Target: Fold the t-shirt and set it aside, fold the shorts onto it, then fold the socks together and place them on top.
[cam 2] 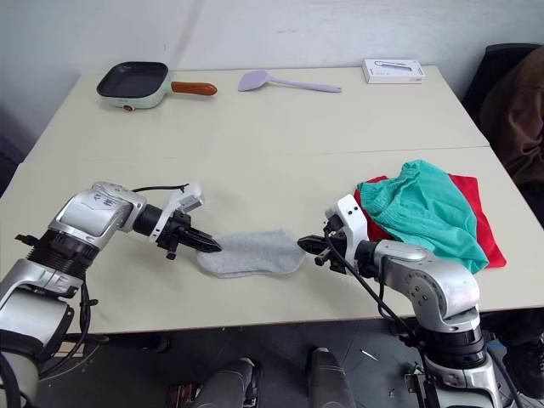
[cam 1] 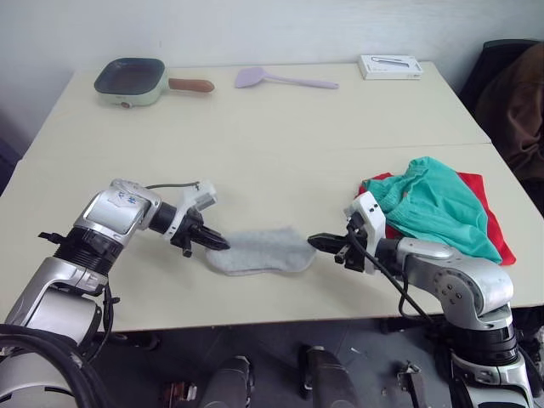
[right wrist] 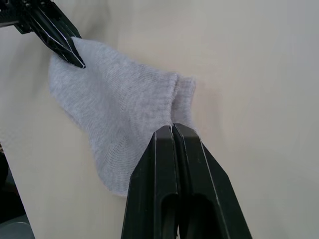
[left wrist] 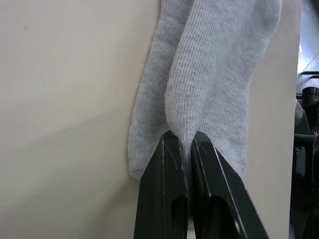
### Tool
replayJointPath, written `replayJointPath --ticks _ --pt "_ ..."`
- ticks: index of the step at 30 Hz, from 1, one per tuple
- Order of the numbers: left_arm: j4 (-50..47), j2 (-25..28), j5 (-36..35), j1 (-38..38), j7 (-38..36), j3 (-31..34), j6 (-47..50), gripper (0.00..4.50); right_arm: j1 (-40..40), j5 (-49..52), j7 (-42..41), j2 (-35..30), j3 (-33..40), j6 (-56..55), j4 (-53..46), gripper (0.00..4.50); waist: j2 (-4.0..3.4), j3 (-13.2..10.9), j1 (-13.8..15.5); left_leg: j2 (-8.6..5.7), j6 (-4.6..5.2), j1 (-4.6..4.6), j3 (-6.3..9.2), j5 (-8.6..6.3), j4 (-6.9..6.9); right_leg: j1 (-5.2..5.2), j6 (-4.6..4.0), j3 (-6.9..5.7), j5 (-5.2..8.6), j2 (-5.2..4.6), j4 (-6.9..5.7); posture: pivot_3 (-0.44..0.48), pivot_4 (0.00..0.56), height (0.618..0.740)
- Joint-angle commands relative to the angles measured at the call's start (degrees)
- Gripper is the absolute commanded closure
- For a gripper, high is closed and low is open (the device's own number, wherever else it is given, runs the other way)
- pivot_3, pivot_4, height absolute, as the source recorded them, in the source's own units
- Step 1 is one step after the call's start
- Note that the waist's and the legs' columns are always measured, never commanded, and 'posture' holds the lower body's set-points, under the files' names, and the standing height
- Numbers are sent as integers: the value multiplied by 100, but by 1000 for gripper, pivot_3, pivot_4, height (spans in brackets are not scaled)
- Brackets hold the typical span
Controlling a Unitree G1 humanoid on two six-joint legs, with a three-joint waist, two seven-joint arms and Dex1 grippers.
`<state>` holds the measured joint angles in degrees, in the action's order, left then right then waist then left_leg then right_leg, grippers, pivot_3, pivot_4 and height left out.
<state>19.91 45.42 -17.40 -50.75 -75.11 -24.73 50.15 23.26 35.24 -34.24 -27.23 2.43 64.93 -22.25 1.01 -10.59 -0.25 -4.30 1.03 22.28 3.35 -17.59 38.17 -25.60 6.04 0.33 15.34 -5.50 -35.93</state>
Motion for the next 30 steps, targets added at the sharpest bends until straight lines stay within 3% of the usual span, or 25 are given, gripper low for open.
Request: replayJointPath --ticks 1,5,9,12,15,20,21,23,26,30 --pt "-285 86 26 116 -12 221 81 4482 140 38 -112 -136 -48 -141 33 4500 0 0 3 0 0 0 1 0 0 0 0 0 0 0 -1 0 150 740" --pt "-480 60 -41 268 98 403 284 4482 149 -40 -293 -253 -318 -321 156 4500 0 0 4 1 0 0 0 0 0 0 0 0 0 0 -1 0 150 740" --pt "-829 121 -193 421 153 681 492 3522 149 -106 -357 -284 -398 -493 301 4500 0 0 6 1 0 0 0 0 0 0 0 0 0 0 -2 0 150 740" --pt "-1163 203 -237 600 391 1053 502 2564 190 -140 -398 -317 -323 -676 355 3886 0 0 1 1 0 0 0 0 1 0 0 0 0 -1 -2 0 150 740" --pt "-1799 305 -482 910 703 1728 608 1626 256 -105 -639 -451 -201 -1025 276 2897 0 0 -6 3 0 0 1 0 -1 -2 0 1 0 -1 -1 0 150 740" --pt "-3032 38 -946 1335 1496 2533 1087 1626 412 -80 -943 -511 -254 -1483 120 2897 0 0 10 3 -1 -1 2 -1 2 2 0 0 0 -2 -1 0 150 740" --pt "-3277 -87 -1019 1437 1662 2561 1166 1599 454 -115 -996 -487 -347 -1576 121 3085 0 0 12 2 0 -1 2 -1 2 2 1 1 0 -3 0 0 150 740" --pt "-3539 -343 -1045 1607 2001 2485 1298 2000 548 -255 -1047 -414 -624 -1719 166 3493 0 0 13 2 2 -3 2 -2 2 3 1 1 0 -4 -1 0 150 740" --pt "-3481 -619 -804 1764 2445 2121 1257 2837 711 -732 -1194 -343 -1261 -2162 416 4490 0 0 14 1 0 -3 2 -2 6 3 1 0 0 -2 -3 0 150 740" --pt "-3171 -878 -462 1930 2862 1551 1085 4096 862 -1316 -1350 -160 -1945 -2710 1060 4500 1 1 -1 1 -2 -9 1 0 4 4 1 1 -1 1 -4 0 150 740"
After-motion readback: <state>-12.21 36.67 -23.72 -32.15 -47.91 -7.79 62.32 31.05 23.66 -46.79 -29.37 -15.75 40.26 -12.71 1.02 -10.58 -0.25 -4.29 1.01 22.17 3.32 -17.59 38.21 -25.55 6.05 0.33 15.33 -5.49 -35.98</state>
